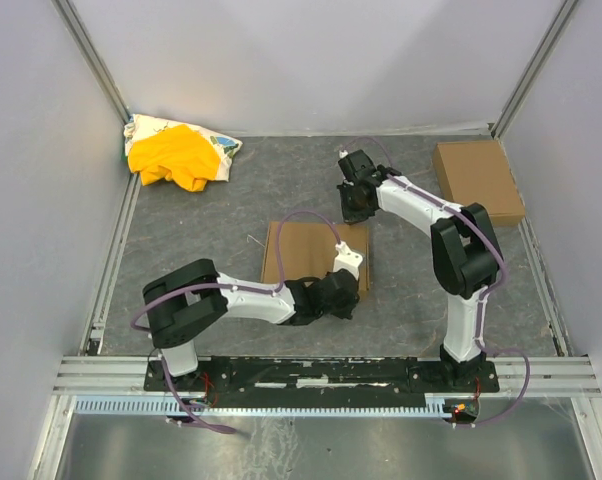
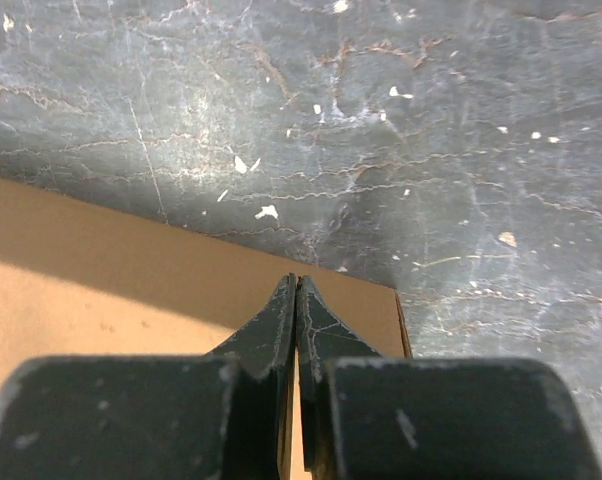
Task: Fold the paper box
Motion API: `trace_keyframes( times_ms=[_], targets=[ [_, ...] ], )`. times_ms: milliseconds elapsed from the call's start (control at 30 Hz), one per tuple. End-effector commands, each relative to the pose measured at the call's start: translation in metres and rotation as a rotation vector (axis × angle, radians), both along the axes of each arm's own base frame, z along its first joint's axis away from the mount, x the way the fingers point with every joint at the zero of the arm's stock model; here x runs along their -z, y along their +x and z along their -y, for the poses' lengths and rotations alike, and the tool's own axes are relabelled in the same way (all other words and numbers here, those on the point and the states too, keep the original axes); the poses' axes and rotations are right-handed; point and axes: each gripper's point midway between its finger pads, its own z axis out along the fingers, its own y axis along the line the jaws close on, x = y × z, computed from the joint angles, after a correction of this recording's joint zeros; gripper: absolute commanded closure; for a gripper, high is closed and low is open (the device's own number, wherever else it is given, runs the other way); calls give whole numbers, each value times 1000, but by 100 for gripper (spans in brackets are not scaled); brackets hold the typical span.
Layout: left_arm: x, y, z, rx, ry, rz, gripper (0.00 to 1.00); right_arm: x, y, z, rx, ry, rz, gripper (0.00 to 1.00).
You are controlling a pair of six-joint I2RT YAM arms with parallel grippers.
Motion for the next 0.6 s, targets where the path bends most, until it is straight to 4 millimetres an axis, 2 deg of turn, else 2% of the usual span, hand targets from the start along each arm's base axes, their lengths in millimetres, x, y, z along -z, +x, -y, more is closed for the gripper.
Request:
trace_keyframes(
  times_ms=[0, 33, 100, 167, 233, 333, 433, 533, 567],
  targets=[
    [-39, 37, -15, -82, 9, 144, 79, -26, -3, 22, 60, -53, 5, 94],
    [-45, 37, -18, -85, 6, 153, 78, -34, -1, 26, 75, -49, 30, 94],
    [-60, 36, -25, -86, -5, 170, 66, -54, 3, 37, 109, -41, 92, 94],
    [-85, 33, -28, -79, -43, 190, 56, -69, 2, 49, 139, -50, 144, 92],
    [-109, 30, -29, -69, -93, 209, 51, -88, -1, 59, 161, -50, 206, 91],
    [-143, 29, -30, -64, -169, 240, 49, -116, -5, 67, 178, -25, 295, 89],
    [-172, 28, -35, -67, -220, 271, 49, -143, -15, 74, 186, 1, 360, 84],
    [-195, 32, -57, -124, -227, 330, 49, -162, -30, 83, 185, 21, 423, 75],
    [-202, 33, -69, -144, -214, 358, 49, -167, -36, 86, 180, 35, 446, 68]
  ],
)
